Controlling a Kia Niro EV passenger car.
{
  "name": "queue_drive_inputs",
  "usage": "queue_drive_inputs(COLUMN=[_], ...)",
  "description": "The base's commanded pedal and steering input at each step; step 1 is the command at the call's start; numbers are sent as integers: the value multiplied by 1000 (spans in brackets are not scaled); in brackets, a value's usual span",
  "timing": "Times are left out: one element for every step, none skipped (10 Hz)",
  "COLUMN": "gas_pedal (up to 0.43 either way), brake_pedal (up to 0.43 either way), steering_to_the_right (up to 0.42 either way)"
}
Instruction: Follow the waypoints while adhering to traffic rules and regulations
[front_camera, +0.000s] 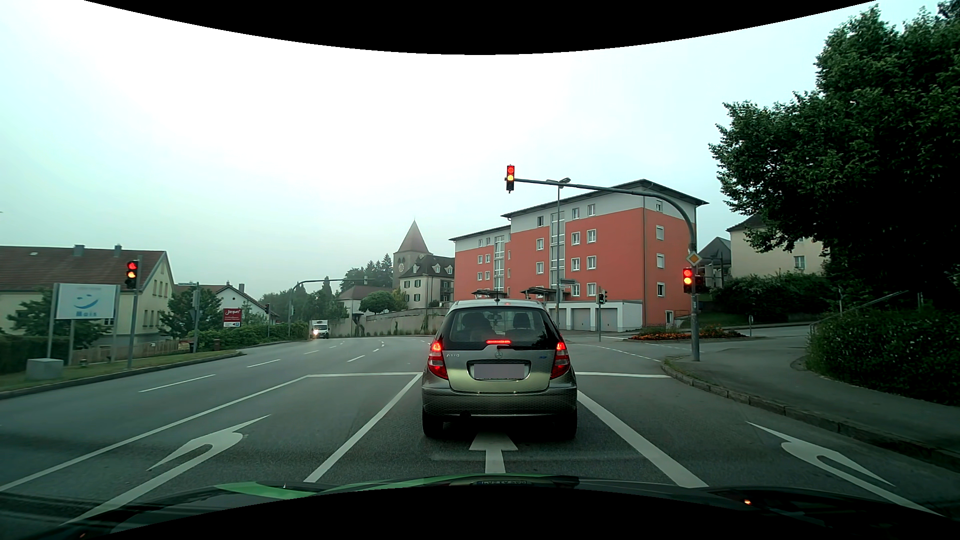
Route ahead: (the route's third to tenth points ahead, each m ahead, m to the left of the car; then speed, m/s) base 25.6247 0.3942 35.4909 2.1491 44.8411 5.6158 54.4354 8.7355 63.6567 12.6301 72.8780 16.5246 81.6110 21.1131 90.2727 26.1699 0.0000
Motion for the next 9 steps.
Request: queue_drive_inputs(gas_pedal=[0,0,0,0,0,0,0,0,0], brake_pedal=[256,256,256,256,256,256,256,256,256], steering_to_the_right=[5,5,5,5,5,5,5,5,5])
